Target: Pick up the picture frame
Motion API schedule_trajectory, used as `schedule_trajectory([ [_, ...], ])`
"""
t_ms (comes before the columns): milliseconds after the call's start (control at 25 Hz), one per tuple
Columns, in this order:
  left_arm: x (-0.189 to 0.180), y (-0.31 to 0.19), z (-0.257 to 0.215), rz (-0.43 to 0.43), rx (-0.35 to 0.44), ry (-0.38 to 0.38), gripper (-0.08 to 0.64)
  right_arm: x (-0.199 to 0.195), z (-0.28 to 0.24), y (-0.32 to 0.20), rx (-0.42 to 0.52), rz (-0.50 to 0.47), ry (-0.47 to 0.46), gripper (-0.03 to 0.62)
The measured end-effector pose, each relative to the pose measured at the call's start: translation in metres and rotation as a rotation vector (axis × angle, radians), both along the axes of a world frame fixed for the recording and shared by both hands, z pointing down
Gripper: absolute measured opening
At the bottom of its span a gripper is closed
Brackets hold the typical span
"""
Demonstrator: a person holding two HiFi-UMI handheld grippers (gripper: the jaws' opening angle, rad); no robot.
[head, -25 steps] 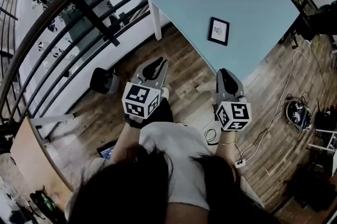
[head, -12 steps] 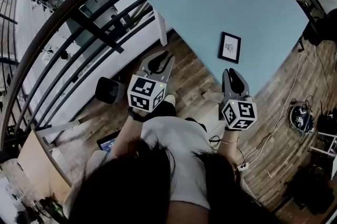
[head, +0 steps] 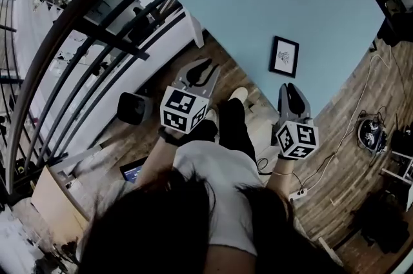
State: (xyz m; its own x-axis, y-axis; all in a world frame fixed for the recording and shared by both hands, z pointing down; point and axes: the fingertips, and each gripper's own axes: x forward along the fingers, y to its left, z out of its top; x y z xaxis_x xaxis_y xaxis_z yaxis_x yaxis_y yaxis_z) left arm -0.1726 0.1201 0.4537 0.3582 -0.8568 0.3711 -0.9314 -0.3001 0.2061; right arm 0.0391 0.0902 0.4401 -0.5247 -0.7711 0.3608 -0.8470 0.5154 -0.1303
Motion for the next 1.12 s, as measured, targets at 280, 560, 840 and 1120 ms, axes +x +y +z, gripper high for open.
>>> schedule_trajectory([
  [280,0.029,-0.081,0.001,0.064,0.002,0.000,0.091,0.028,0.009,-0.066,-0.012,0.051,0.002,0.041],
  [560,0.075,-0.180,-0.011,0.151,0.006,0.017,0.091,0.067,-0.002,-0.144,-0.007,0.120,-0.012,0.041],
  [840,0.110,-0.227,0.004,0.207,-0.048,0.037,0.091,0.088,0.003,-0.182,-0.037,0.142,-0.027,0.041],
  [1120,0.122,-0.247,0.016,0.240,-0.087,0.045,0.091,0.092,0.012,-0.194,-0.069,0.159,-0.031,0.041],
])
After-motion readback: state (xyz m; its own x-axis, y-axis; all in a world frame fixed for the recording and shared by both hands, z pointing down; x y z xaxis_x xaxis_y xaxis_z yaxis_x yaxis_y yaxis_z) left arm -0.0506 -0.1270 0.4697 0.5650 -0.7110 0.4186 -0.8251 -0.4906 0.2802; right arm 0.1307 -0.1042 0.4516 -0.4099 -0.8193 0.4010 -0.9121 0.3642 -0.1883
